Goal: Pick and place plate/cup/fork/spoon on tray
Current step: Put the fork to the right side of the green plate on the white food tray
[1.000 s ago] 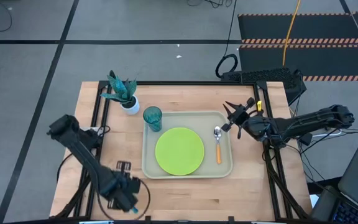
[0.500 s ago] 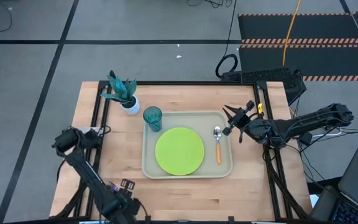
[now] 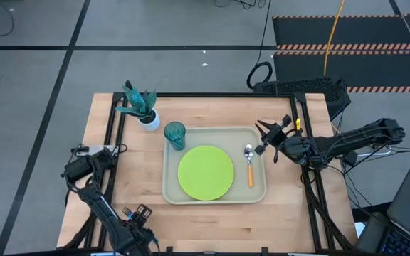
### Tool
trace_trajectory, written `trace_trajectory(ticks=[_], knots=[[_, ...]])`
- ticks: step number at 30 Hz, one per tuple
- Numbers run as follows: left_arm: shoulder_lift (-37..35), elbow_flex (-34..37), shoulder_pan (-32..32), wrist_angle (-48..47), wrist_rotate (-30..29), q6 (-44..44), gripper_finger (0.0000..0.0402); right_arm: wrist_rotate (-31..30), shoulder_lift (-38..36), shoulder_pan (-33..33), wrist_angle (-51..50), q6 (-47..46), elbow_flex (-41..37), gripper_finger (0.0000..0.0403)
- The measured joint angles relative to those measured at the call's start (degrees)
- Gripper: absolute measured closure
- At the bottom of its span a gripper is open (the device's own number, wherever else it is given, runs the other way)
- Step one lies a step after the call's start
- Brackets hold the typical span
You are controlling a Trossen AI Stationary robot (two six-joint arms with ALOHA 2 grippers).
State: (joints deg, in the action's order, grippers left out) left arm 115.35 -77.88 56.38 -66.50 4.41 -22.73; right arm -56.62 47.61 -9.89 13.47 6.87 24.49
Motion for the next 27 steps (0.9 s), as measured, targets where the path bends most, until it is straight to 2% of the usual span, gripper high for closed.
trace_trajectory(ticks=[5,7,10,14,15,23,27], knots=[[-0.41,3.21,-0.07,1.74,0.24,0.74,0.0231,0.0,-0.01,0.0,0.01,0.0,0.0,0.0346],[-0.46,3.86,-0.21,2.58,0.49,1.45,0.0244,0.01,0.0,0.0,0.0,0.06,0.0,0.0346],[-0.48,4.05,-0.97,4.18,1.39,1.68,0.029,0.0,0.0,0.02,0.01,0.07,0.0,0.0346],[-0.39,4.19,-2.88,4.36,3.25,1.65,0.0377,0.02,0.0,0.02,0.03,0.17,0.0,0.0346],[-0.39,4.19,-3.35,4.39,3.69,1.63,0.0385,0.02,-0.02,0.02,0.04,0.17,0.0,0.0346],[-1.4,4.27,-6.19,4.51,5.59,-0.36,0.039,0.02,-0.02,0.02,0.03,0.26,0.0,0.0346],[-4.96,2.53,-8.11,1.93,3.88,-4.14,0.039,0.0,-0.02,0.02,0.03,0.26,0.0,0.0346]])
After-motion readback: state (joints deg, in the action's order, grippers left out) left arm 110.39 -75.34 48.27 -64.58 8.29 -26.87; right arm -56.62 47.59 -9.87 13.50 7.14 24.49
